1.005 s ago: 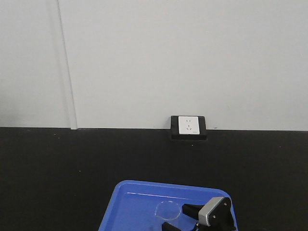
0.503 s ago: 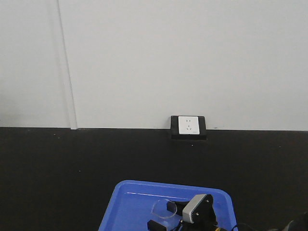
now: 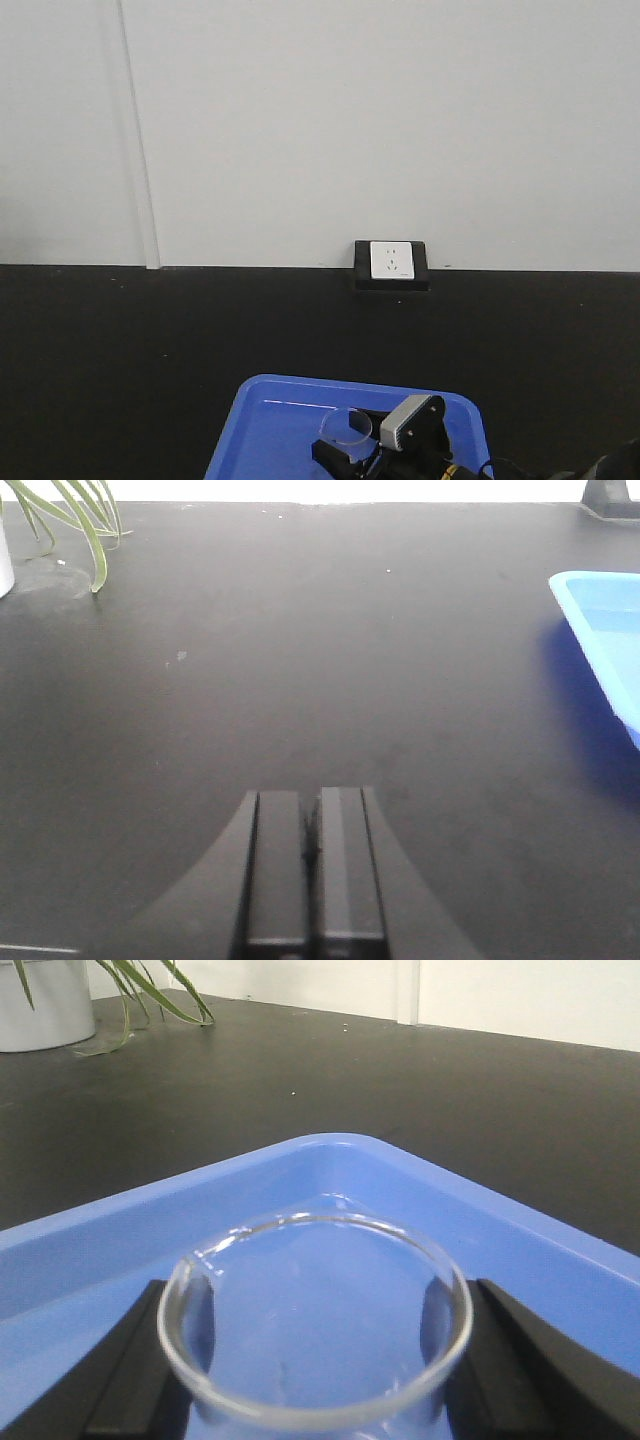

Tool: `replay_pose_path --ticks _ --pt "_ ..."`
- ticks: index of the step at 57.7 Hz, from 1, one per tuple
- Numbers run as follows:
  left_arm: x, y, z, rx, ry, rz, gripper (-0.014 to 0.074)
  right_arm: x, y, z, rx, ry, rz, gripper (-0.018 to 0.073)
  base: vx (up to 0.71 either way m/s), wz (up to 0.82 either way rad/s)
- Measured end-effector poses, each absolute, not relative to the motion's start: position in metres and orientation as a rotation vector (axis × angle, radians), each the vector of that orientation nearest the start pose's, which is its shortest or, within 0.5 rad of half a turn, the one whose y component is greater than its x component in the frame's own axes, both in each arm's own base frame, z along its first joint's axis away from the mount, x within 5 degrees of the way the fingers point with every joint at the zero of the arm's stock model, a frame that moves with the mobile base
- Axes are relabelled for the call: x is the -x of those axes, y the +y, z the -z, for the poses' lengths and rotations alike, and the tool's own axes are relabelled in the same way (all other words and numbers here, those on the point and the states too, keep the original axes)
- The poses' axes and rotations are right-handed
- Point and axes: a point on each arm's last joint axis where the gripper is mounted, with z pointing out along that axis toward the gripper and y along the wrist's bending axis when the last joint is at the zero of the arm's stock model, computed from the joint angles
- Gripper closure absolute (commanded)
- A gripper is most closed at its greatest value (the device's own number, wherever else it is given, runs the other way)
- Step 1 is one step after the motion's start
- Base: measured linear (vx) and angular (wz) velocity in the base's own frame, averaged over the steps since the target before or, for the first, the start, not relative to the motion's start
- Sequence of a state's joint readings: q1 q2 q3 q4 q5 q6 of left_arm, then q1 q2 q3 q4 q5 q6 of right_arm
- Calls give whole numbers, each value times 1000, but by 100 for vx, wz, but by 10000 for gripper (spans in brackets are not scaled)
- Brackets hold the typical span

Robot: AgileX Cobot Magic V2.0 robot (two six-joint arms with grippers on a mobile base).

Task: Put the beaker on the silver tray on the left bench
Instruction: 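Close the right gripper on the beaker and lift it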

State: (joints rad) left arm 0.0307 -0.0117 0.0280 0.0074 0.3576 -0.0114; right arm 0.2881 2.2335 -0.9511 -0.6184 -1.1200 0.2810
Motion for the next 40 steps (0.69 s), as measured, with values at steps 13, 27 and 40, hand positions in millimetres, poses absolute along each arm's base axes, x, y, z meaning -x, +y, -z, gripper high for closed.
replay_pose_path --ticks 13,27,40 --pt "-53 2 -172 34 1857 -21 595 -367 154 -142 607 1617 -653 566 0 0" --pt "-53 2 -172 34 1857 -21 595 -345 130 -250 460 1723 -478 566 0 0" --pt "-53 2 -172 34 1857 -21 595 -274 82 -346 279 1777 -200 564 0 0"
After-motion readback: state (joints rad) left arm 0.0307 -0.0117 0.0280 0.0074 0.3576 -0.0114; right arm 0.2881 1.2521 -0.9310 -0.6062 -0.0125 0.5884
